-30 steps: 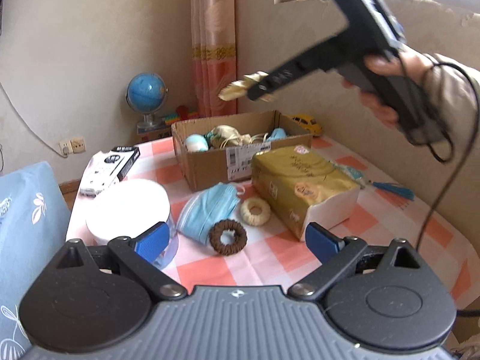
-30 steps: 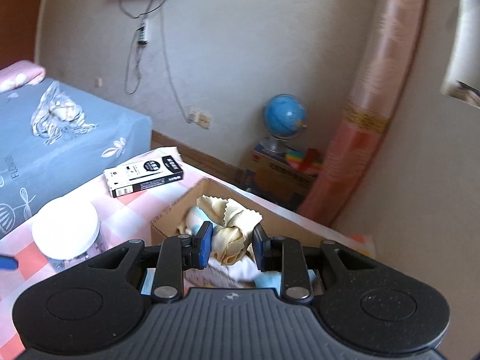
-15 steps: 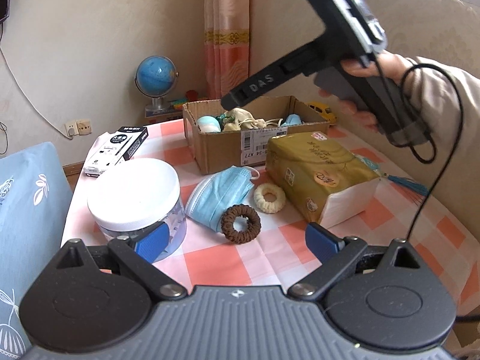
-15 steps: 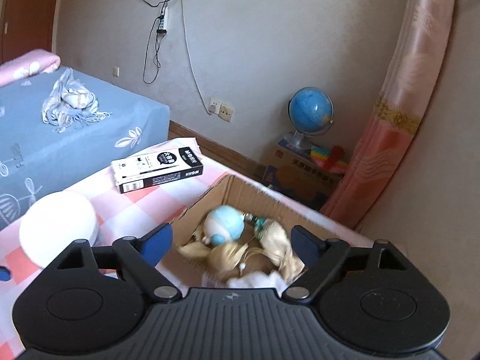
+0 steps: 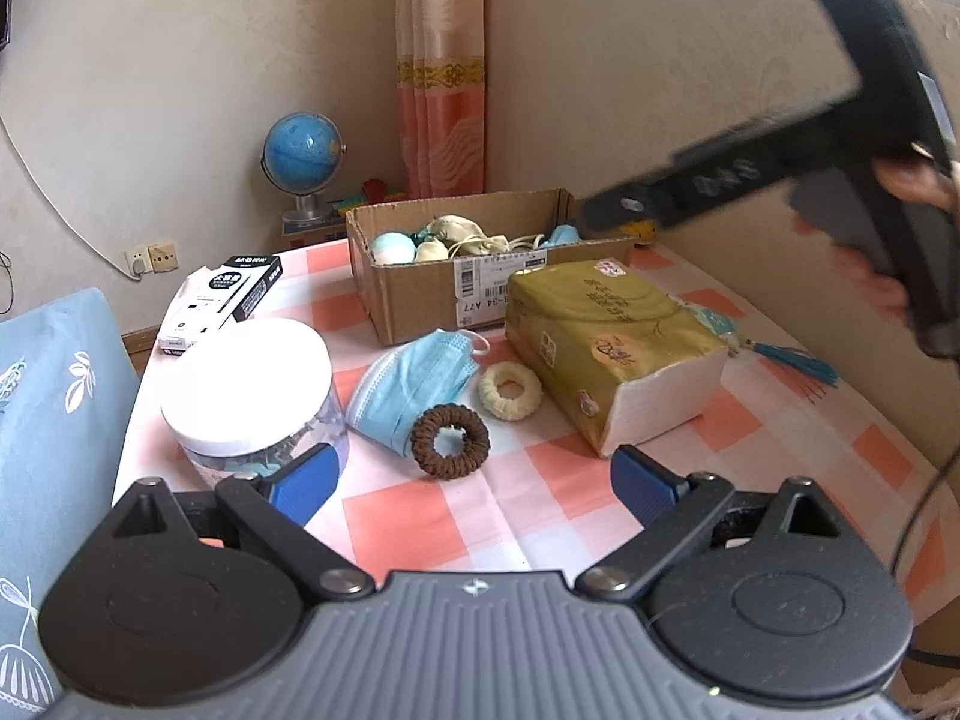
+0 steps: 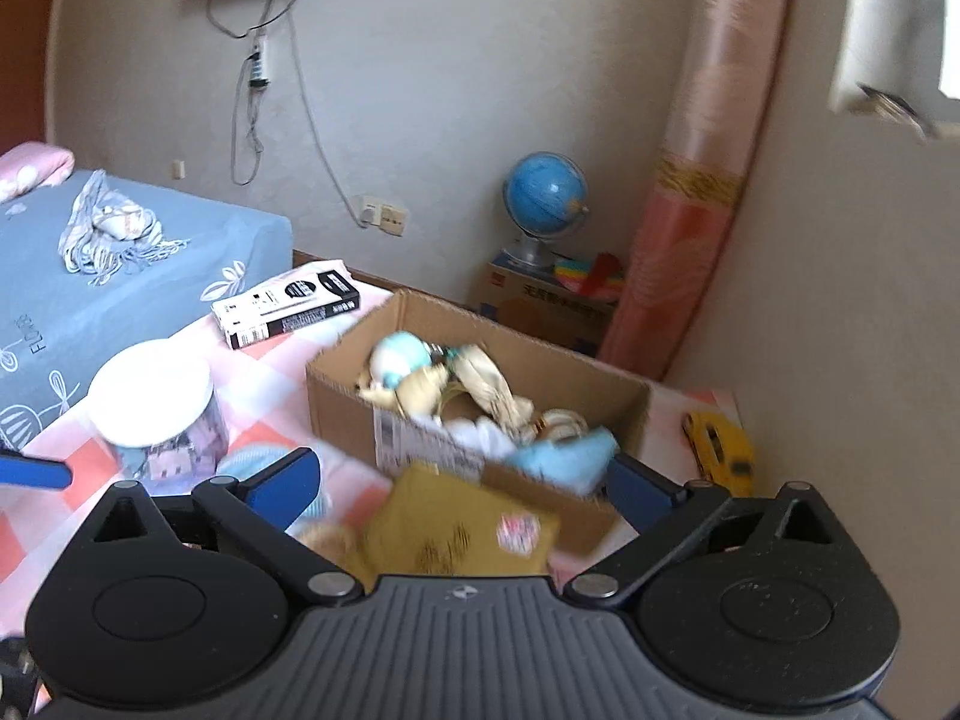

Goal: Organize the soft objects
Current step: 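Carry the beige cloth into the box with the right tool and open it, then move the right tool down to the blue floral drawstring pouch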

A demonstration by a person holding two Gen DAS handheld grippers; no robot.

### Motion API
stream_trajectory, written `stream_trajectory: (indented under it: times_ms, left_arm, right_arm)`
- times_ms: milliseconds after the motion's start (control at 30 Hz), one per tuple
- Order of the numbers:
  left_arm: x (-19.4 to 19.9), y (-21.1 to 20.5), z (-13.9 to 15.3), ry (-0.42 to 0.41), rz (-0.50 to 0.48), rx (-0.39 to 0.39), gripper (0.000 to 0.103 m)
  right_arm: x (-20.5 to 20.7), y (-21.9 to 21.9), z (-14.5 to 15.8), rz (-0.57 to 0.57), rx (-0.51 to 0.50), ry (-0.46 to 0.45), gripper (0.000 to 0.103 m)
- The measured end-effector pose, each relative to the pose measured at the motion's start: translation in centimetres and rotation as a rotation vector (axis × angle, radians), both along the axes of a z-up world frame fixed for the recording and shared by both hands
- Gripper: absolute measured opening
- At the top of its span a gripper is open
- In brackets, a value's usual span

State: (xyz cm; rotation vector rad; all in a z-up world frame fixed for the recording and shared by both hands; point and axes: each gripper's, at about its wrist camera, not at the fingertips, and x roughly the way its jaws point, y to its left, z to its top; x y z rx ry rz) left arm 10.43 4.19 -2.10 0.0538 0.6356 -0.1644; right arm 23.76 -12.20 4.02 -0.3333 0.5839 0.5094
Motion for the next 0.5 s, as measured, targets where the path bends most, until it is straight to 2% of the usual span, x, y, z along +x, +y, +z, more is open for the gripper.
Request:
stream_trajectory:
  times_ms: [267, 500]
  left_arm:
    - [0.4, -0.3, -1.0, 0.037, 0.015, 0.052, 0.097]
    - [1.1, -0.4, -1.6, 0.056, 0.012, 0.061, 0.098]
  right_arm:
    - [-4.1, -5.0, -2.5, -0.169, 0.053, 0.024, 0.103]
    - [-4.2, -8.7, -4.5, -0.305, 0.108, 0.069, 0.103]
